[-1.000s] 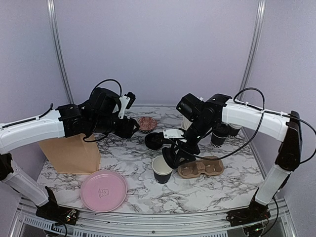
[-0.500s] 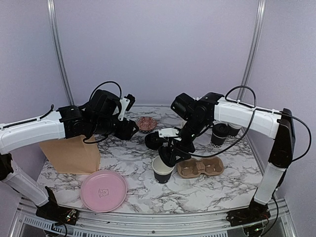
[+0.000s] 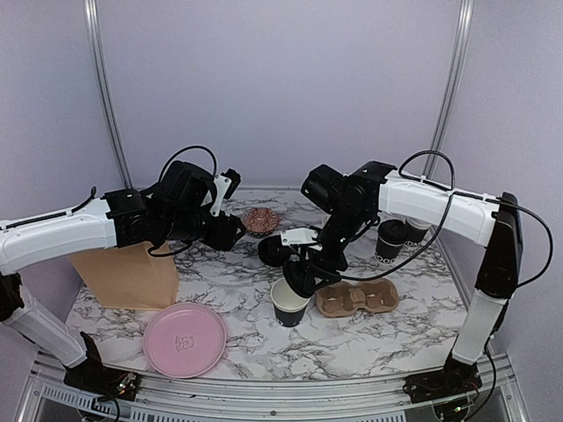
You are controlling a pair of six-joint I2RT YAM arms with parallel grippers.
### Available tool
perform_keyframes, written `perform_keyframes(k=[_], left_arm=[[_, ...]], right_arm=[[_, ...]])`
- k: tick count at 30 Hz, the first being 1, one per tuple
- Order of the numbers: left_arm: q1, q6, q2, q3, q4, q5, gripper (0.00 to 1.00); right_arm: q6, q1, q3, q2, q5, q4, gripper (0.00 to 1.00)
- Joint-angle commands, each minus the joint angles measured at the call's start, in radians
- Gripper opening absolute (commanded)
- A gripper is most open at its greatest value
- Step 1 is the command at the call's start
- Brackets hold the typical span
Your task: Pack the takeout coffee
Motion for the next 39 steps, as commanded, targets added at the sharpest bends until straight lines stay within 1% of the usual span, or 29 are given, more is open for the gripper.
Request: perform_keyframes(k=[1, 27, 39], left_arm=[[-0.001, 0.007, -0.018, -0.019, -0.014, -0.013, 0.57], [-0.001, 0.013, -0.004, -0.028, -0.01, -0.019, 0.58], [-0.002, 0.014, -0.011, -0.032, -0.012, -0.021, 0.58]], right_arm=[[-0.011, 0.014, 0.034, 0.025, 0.018, -0.032, 0.64], [-0.002, 0.038, 0.053, 0.063, 0.038, -0.038, 0.65], [0.007, 0.04, 0.1, 0.065, 0.053, -0.07, 0.65]])
